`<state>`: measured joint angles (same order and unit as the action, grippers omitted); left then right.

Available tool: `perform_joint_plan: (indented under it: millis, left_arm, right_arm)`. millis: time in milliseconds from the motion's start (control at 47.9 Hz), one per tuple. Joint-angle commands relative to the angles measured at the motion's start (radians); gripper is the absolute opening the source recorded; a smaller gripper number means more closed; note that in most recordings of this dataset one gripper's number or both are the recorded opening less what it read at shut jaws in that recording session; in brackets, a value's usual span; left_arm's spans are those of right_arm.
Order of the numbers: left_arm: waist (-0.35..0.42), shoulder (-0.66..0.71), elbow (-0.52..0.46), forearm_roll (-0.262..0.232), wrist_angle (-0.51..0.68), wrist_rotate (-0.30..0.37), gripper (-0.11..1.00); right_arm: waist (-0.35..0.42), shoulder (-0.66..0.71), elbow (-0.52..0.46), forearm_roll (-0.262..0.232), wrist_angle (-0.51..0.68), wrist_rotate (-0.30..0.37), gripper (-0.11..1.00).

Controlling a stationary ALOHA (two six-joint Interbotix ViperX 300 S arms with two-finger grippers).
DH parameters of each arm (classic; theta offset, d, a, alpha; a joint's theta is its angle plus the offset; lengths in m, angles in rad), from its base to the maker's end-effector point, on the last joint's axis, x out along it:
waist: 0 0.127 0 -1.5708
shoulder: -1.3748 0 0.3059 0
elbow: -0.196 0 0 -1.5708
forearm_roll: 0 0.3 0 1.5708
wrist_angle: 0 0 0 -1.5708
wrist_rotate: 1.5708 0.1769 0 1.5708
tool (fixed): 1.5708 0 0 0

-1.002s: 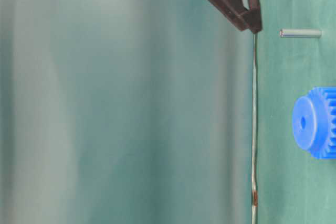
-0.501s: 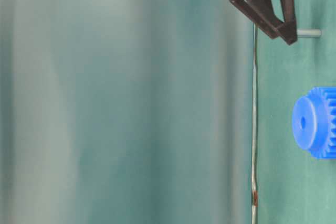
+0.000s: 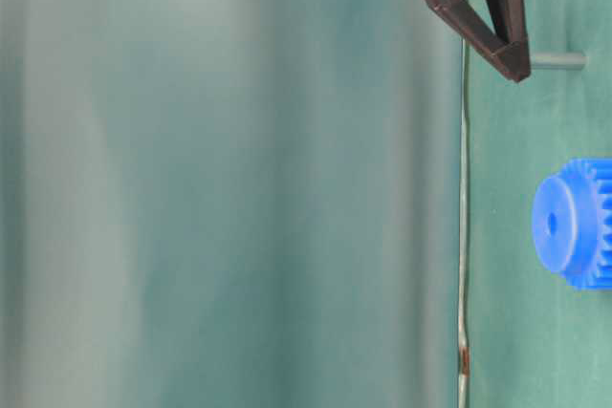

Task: Insert the shaft placed at a random location into the center hole of the medium gear at another random location.
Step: 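Lower the right gripper and close it on the silver shaft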

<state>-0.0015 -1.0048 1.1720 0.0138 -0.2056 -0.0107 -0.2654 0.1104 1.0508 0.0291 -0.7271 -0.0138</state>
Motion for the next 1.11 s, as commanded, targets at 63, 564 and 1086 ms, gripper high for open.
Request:
perform_joint_plan:
  millis: [63, 564, 1086]
  left_arm:
    - [-0.002, 0.008, -0.018, 0.003, -0.002, -0.002, 0.00]
    - [-0.002, 0.006, -0.020, 0.003, 0.005, -0.002, 0.00]
    - [-0.002, 0.006, -0.020, 0.003, 0.008, -0.003, 0.00]
  right_arm:
    - [-0.002, -0.011, -0.014, 0.002, -0.003, -0.003, 0.13]
    - [-0.003, -0.110, -0.035, 0.002, 0.097, -0.003, 0.13]
    - [-0.003, -0.284, -0.060, -0.003, 0.302, -0.005, 0.13]
